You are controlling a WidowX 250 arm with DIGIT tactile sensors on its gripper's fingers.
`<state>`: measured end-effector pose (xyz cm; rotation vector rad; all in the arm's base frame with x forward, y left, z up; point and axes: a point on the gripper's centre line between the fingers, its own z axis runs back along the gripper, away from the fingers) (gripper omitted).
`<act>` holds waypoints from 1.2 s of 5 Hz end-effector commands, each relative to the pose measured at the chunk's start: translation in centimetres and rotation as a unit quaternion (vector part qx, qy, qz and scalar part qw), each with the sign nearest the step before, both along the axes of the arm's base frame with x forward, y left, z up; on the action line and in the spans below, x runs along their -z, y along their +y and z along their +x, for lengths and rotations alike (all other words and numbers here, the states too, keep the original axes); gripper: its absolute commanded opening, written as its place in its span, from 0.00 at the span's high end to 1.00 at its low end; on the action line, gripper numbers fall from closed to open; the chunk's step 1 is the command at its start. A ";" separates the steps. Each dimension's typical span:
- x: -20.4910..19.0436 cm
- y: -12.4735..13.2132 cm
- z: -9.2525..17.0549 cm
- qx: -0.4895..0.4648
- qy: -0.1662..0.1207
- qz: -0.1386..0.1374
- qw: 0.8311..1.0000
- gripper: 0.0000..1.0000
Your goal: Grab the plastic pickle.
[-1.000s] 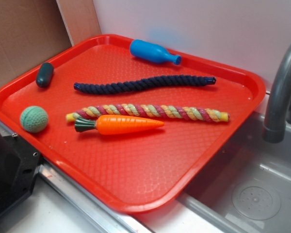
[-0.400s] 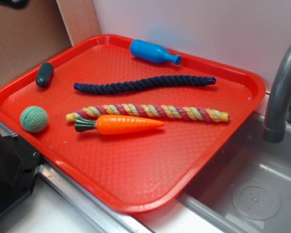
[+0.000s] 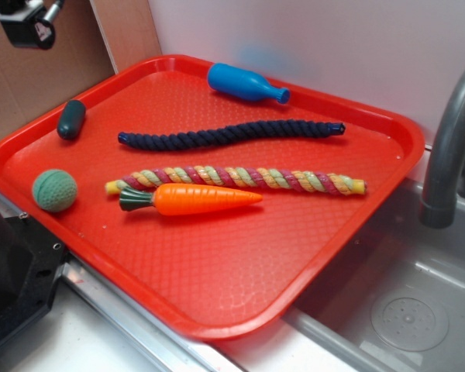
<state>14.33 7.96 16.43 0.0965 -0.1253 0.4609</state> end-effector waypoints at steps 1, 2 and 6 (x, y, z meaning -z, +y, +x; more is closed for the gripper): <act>-0.5 0.3 -0.1 0.003 -0.009 0.002 1.000 0.00; 4.2 4.3 1.9 -0.066 -0.025 -0.019 0.997 0.00; 13.1 8.5 4.2 -0.204 -0.028 0.014 0.978 0.00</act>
